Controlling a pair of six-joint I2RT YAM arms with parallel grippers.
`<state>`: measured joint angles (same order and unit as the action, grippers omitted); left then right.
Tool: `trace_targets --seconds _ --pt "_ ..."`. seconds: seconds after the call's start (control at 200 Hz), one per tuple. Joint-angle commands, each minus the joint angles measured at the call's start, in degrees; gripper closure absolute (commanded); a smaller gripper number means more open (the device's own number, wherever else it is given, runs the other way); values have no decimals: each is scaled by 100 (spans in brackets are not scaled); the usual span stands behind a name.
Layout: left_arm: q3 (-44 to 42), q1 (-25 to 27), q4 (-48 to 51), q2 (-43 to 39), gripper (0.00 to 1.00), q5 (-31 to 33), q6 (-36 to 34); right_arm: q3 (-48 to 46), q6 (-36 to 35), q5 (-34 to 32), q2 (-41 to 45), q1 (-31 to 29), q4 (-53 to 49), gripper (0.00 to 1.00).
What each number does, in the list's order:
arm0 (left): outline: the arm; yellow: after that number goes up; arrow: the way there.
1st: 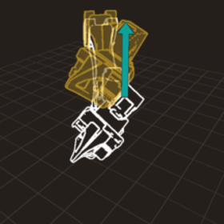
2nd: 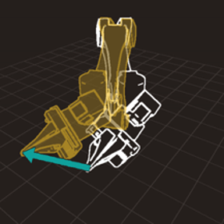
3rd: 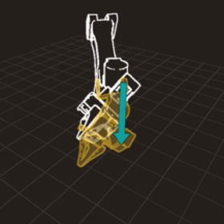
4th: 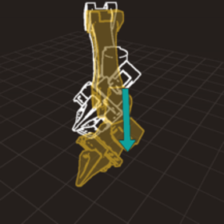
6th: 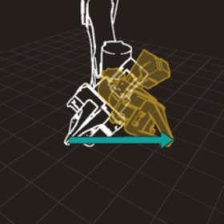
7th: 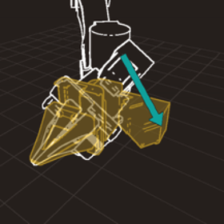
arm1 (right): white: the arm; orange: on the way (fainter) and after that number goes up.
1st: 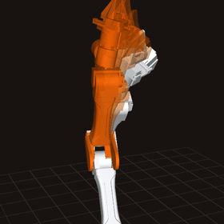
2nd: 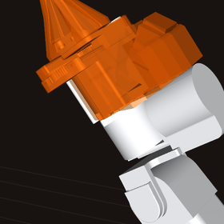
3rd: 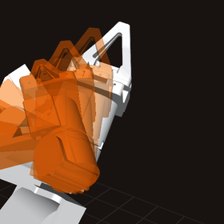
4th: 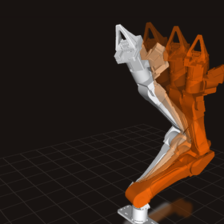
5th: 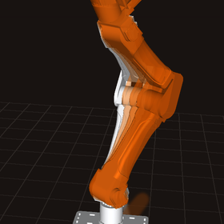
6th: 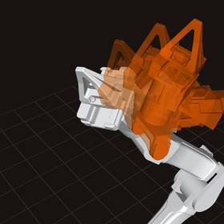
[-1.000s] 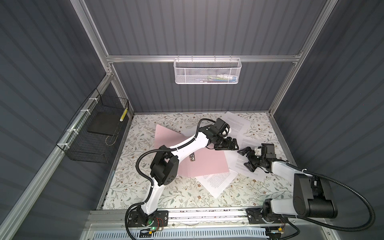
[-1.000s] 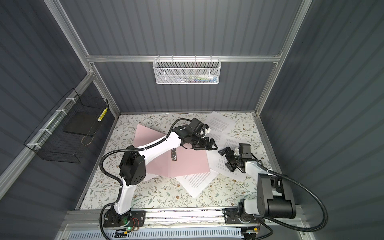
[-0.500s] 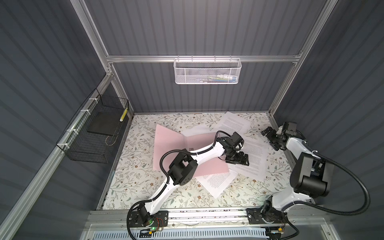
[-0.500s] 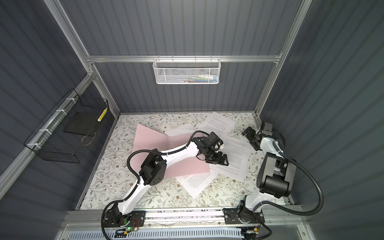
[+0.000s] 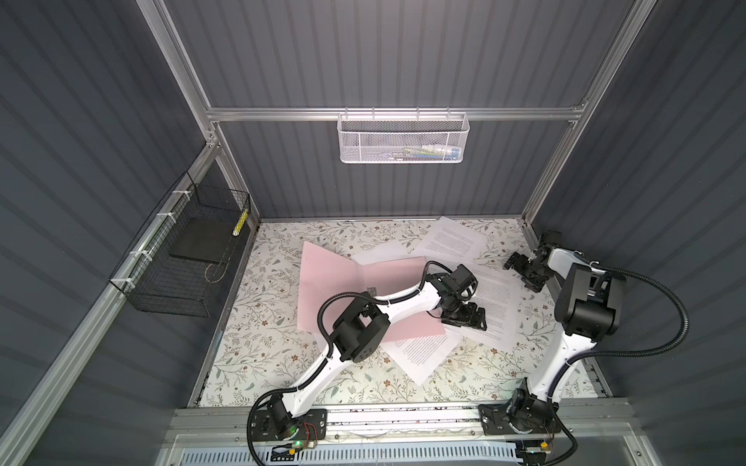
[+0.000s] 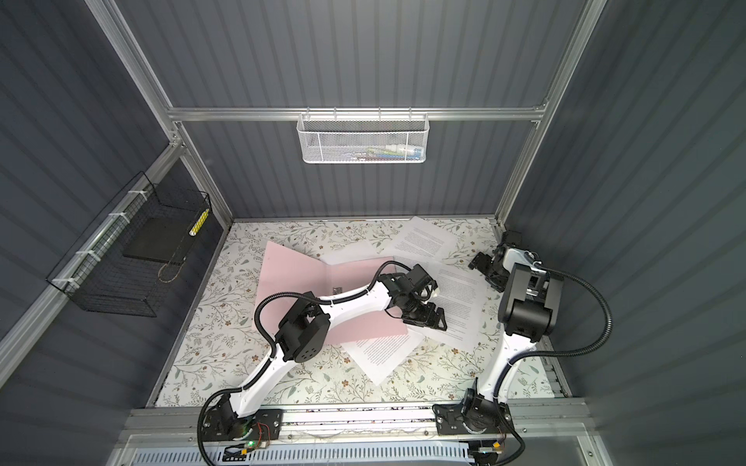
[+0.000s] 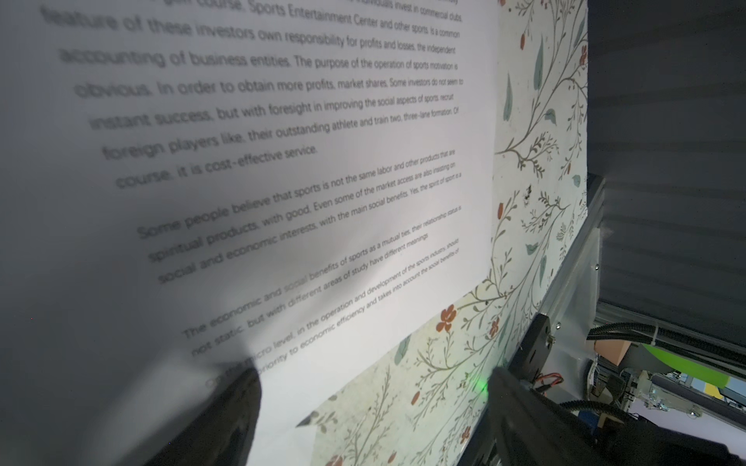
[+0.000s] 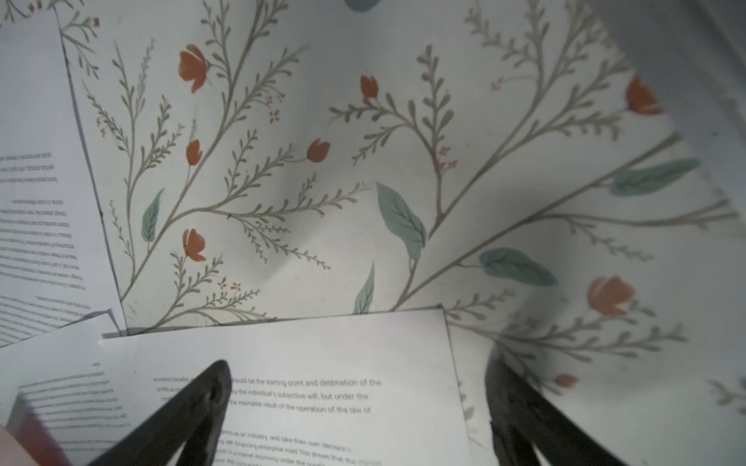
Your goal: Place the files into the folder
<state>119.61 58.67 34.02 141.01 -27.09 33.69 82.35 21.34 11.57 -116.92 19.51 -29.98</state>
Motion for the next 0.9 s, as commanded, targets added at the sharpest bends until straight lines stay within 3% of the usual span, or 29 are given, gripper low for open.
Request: trace_targets --seconds 0.0,0.135,0.255,0.455,0.485,0.69,0.896 --pt "-249 -14 413 19 12 116 -73 553 -259 24 -283 10 -834 3" --pt "-249 -14 407 -7 12 82 -113 940 -325 240 -589 -23 -1278 2" --pt "-164 -14 469 5 11 56 -173 910 -437 692 -591 -61 -1343 2" --pt "74 -14 600 178 12 -24 -269 915 -671 711 -597 -174 -1825 2" --pt "113 -22 630 223 11 -24 -282 871 -679 951 -563 -192 -1856 2" --pt "154 -23 628 328 11 -51 -319 59 -519 1606 -186 -193 -1576 3" --pt "145 -32 615 418 12 -19 -354 -1379 172 2407 1318 -18 -415 1"
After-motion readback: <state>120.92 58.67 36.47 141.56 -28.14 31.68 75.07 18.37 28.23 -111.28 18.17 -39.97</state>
